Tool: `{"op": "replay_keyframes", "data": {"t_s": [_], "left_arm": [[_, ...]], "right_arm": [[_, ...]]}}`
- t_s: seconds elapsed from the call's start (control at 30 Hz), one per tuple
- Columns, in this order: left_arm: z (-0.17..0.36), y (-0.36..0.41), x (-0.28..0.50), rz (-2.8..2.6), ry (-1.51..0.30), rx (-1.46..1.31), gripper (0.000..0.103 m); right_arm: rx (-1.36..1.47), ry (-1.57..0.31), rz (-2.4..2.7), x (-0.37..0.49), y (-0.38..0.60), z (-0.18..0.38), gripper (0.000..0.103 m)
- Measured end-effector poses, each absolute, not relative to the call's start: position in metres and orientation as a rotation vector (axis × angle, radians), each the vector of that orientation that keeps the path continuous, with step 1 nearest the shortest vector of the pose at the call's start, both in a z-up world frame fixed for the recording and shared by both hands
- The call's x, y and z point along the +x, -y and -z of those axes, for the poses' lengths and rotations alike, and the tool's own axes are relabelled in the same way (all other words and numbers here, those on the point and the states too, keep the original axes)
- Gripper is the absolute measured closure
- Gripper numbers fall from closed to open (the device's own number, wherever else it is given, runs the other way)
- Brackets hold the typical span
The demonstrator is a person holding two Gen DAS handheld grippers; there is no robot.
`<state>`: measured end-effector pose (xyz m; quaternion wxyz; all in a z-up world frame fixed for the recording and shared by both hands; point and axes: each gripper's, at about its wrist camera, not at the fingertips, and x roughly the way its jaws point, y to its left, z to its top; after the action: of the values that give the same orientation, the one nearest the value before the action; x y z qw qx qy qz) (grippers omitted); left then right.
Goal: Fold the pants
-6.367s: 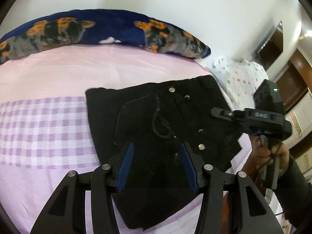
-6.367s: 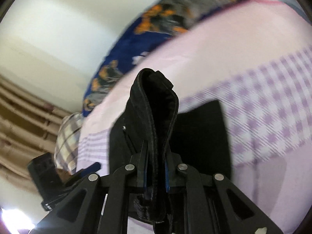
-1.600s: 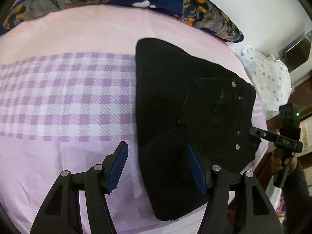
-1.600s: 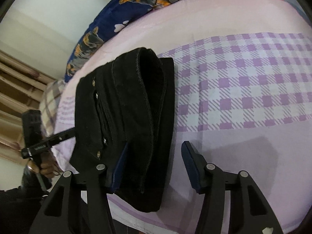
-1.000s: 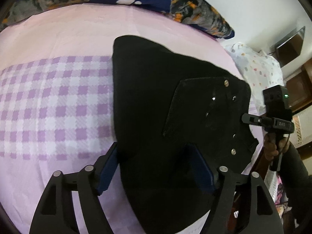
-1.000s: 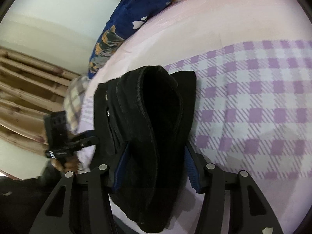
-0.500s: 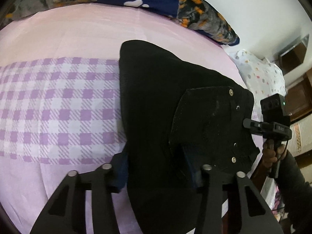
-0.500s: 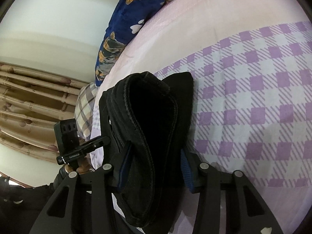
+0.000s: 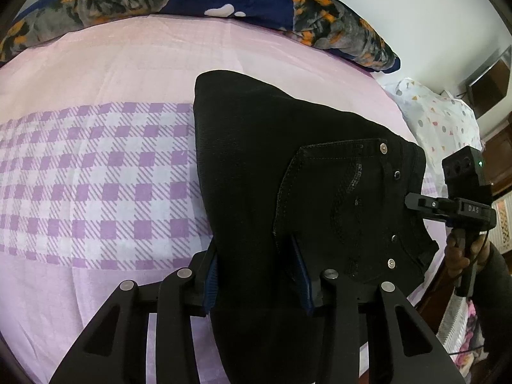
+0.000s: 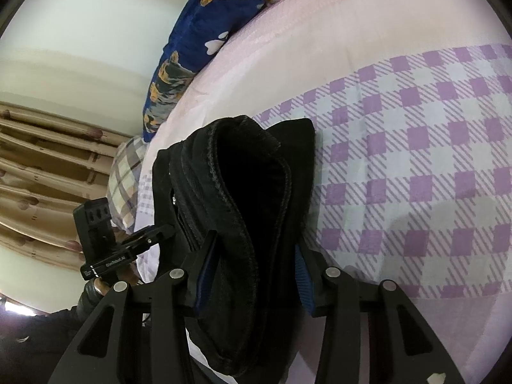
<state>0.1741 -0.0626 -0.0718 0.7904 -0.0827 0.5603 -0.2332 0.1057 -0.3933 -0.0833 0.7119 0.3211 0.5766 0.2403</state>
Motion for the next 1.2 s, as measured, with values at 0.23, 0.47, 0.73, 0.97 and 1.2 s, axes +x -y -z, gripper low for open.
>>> {"op": "replay_keyframes", "data": {"t_s": [0.23,0.47,0.73,0.97,1.2], "left_arm": [[0.069,0.064,0.174,0.499,-1.201,-0.181,0.067],[0.064,0.06,0.171,0.515,-1.192,-0.186,0.077],[0.051,0.047,0.164,0.554,-1.154,-0.245,0.086],[0.034,0.038,0.153,0.583,-1.109,-0.262,0.088],[0.017,0.013,0.139,0.58,-1.072,-0.288,0.088]], "right_arm": [[0.709,-1.289,-0.444,0.104,0.385,0.079,0.063],[0.771,-1.229,-0.409,0.092,0.38,0.065,0.082],[0.772,-1.17,-0.375,0.084,0.361,0.036,0.085],[0.773,-1.135,-0.37,0.081,0.339,0.014,0.085],[0.782,-1.129,-0.396,0.079,0.318,0.007,0.085]]}}
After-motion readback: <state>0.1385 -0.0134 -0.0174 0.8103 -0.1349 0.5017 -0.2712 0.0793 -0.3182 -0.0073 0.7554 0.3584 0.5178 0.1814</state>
